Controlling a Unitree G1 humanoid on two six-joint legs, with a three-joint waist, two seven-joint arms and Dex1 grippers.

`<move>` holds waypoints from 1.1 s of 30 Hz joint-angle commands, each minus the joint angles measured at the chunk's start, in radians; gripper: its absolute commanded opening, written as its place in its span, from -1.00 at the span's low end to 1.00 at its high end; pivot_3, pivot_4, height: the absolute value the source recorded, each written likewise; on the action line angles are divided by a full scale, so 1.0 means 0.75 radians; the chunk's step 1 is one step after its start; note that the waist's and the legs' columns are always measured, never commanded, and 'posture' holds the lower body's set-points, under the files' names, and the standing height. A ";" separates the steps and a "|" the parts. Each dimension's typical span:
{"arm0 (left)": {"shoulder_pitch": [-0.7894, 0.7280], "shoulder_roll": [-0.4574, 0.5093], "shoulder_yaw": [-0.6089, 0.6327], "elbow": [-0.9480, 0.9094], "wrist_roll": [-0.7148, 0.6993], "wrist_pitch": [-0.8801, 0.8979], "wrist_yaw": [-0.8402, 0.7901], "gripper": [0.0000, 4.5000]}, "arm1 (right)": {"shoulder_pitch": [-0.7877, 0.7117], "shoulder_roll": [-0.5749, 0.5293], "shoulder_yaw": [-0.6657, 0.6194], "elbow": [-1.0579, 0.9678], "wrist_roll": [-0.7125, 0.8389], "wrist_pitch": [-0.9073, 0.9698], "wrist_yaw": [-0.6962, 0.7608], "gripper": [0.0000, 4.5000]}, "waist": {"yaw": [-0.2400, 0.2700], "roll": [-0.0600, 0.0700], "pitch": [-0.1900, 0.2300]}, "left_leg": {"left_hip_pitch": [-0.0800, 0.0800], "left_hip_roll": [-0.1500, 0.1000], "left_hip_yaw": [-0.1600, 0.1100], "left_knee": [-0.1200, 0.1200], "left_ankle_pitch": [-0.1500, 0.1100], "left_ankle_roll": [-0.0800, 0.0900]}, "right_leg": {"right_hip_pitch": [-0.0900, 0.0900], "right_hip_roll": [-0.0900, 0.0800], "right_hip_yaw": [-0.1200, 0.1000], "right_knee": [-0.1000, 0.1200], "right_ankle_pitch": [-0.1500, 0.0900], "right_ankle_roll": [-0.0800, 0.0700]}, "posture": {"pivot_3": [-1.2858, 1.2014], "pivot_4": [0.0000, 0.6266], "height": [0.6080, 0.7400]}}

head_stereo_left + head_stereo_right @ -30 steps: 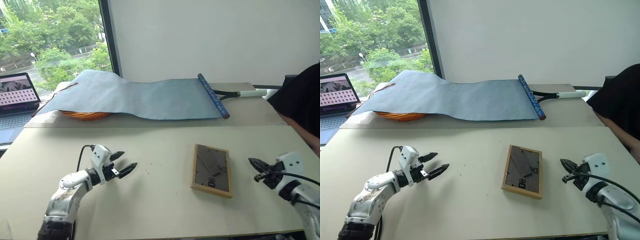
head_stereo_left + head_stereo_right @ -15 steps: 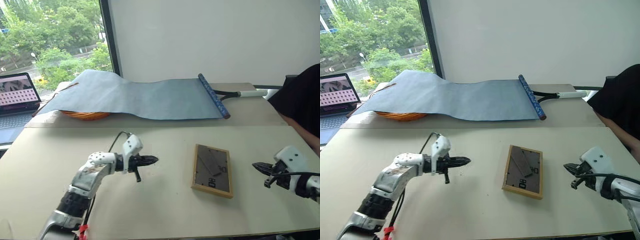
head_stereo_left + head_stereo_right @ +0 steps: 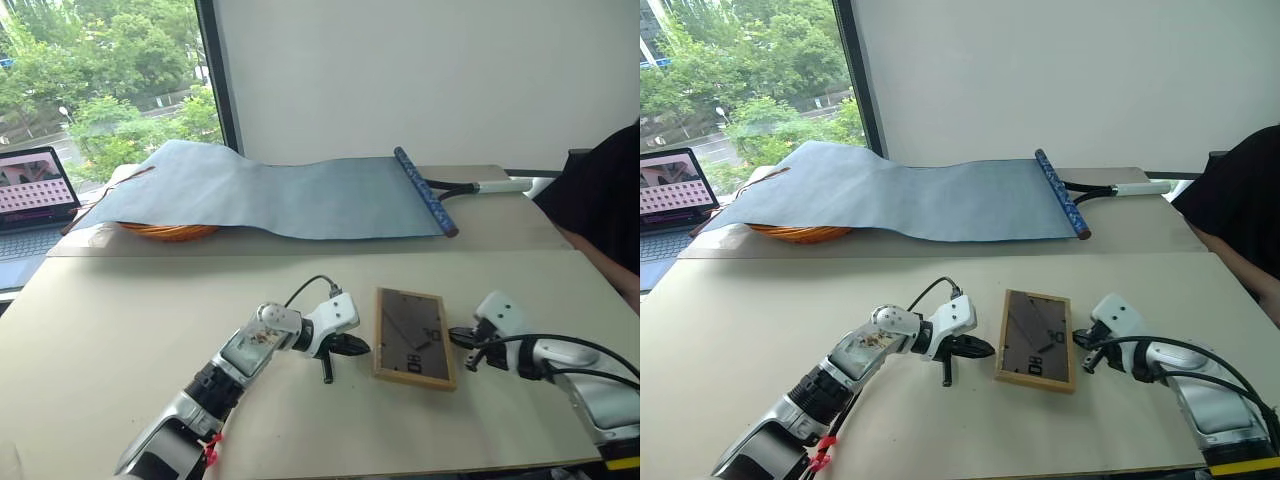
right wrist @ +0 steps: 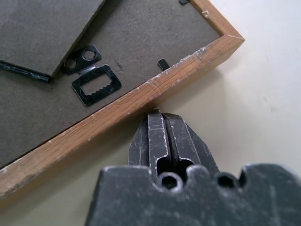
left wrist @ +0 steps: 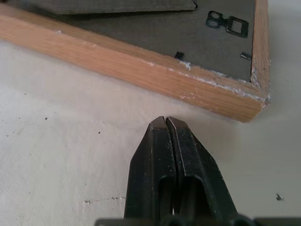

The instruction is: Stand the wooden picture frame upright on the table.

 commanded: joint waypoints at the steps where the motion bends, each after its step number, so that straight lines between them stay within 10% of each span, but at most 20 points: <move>1: 0.043 0.047 0.013 -0.029 0.021 0.026 -0.009 -0.97 | -0.058 0.054 0.096 -0.017 -0.016 -0.028 0.047 -1.00 | -0.003 0.000 0.000 | 0.000 0.000 0.000 0.000 0.000 0.000 | 0.000 0.000 0.000 0.000 0.000 0.000 | 0.03 -0.52 0.31; 16: 0.448 0.521 0.377 -0.404 -0.103 0.242 0.020 -0.97 | -0.177 0.284 0.344 -0.105 -0.043 0.103 0.068 -1.00 | -0.066 -0.001 -0.002 | 0.018 0.001 -0.011 -0.007 0.000 0.000 | 0.019 0.000 -0.011 0.000 -0.008 -0.002 | 0.03 -0.52 0.31; 26: 0.504 0.505 0.535 -0.464 -0.226 0.380 0.118 -0.97 | -0.253 0.326 0.384 -0.067 -0.089 0.155 0.065 -1.00 | -0.066 -0.002 -0.003 | 0.016 0.001 -0.021 -0.008 -0.001 0.000 | 0.020 0.001 -0.022 0.002 -0.012 -0.006 | 0.03 -0.52 0.31; 33: 0.439 0.384 1.089 -0.474 -0.595 0.940 0.336 -0.86 | -0.228 0.106 0.204 -0.086 -0.032 0.128 0.159 -1.00 | -0.022 -0.003 -0.001 | 0.008 0.000 -0.024 -0.004 0.000 0.000 | 0.017 -0.002 -0.027 0.002 -0.012 -0.005 | 0.03 -0.52 0.31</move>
